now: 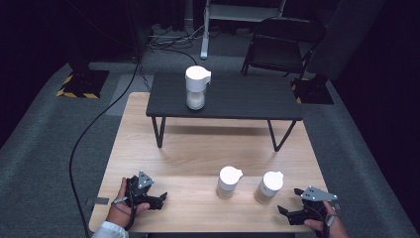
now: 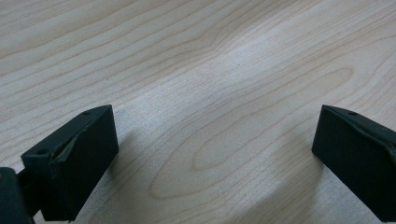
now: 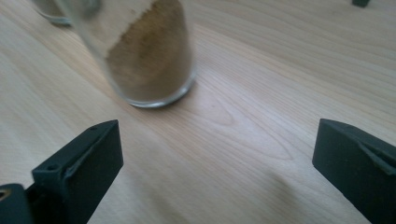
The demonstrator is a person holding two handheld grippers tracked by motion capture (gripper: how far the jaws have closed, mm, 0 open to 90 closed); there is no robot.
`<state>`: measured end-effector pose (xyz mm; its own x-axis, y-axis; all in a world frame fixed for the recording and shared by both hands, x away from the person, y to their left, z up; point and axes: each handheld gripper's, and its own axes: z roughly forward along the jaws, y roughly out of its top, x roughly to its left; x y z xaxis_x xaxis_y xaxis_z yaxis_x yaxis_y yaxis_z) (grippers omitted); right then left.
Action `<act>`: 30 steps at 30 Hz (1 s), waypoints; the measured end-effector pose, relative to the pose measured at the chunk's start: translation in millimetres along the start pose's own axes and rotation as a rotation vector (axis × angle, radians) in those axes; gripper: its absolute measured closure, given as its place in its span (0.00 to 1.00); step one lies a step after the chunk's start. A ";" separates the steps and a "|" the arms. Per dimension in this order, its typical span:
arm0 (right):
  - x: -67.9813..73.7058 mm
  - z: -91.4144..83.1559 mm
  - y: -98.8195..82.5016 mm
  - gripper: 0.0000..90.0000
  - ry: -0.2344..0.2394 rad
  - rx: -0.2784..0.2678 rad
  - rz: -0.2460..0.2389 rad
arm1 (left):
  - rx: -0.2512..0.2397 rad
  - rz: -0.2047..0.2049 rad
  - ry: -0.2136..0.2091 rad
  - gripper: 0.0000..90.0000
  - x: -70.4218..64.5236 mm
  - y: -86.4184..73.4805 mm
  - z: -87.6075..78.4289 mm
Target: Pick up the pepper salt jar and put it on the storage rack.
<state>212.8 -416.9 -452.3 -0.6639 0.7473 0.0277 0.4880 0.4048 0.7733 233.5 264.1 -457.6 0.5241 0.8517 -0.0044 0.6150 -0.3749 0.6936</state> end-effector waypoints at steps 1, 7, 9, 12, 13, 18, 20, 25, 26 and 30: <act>1.1 -2.0 0.4 0.02 0.006 -0.005 0.005 | 0.000 0.000 0.000 0.00 0.0 0.0 0.0; 8.6 -11.3 4.1 0.02 0.044 -0.025 0.002 | 0.000 -0.001 0.001 0.00 -0.3 -0.1 -0.1; 12.8 -13.3 3.2 0.02 0.057 -0.035 0.001 | 0.000 -0.001 0.001 0.00 -0.3 -0.1 -0.1; 22.7 -15.7 0.4 0.02 0.064 -0.045 0.006 | 0.000 -0.001 0.001 0.00 -0.3 -0.1 -0.1; 27.5 -16.3 -0.9 0.02 0.057 -0.051 0.006 | 0.000 -0.001 0.001 0.00 -0.4 -0.1 -0.2; 44.5 -17.6 -4.6 0.02 0.066 -0.064 0.031 | 0.000 -0.004 0.002 0.00 -0.8 -0.3 -0.2; 52.4 -17.3 -4.9 0.02 0.056 -0.068 0.037 | 0.000 -0.004 0.002 0.00 -0.9 -0.3 -0.2; 64.5 -16.6 -3.6 0.02 0.050 -0.086 0.031 | -0.001 -0.004 0.002 0.00 -0.8 -0.4 -0.2; 66.7 -16.7 -3.2 0.02 0.049 -0.090 0.022 | 0.000 -0.003 0.002 0.00 -0.9 -0.3 -0.3; 72.7 -16.3 -3.0 0.02 0.050 -0.098 0.011 | 0.000 -0.004 0.002 0.00 -0.9 -0.3 -0.3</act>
<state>153.8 -372.4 -442.4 -0.6874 0.7233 0.0659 0.4389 0.3414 0.8311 232.7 263.5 -457.6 0.5207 0.8537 -0.0055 0.6170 -0.3719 0.6935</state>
